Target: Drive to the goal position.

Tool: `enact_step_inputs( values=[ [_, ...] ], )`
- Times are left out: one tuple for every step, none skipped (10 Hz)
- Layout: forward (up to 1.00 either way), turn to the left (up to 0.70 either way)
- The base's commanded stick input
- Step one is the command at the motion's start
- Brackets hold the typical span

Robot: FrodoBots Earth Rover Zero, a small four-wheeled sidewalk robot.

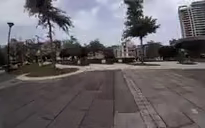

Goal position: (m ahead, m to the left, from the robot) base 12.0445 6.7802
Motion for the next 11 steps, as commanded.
enact_step_inputs(
  values=[
    [0.85, 0.00],
    [0.85, 0.00],
    [0.85, 0.00],
    [0.85, 0.00],
    [0.85, 0.00],
    [0.85, 0.00],
    [0.85, 0.00],
    [0.85, 0.00],
    [0.85, 0.00],
    [0.85, 0.00],
    [0.85, 0.00]
  ],
)
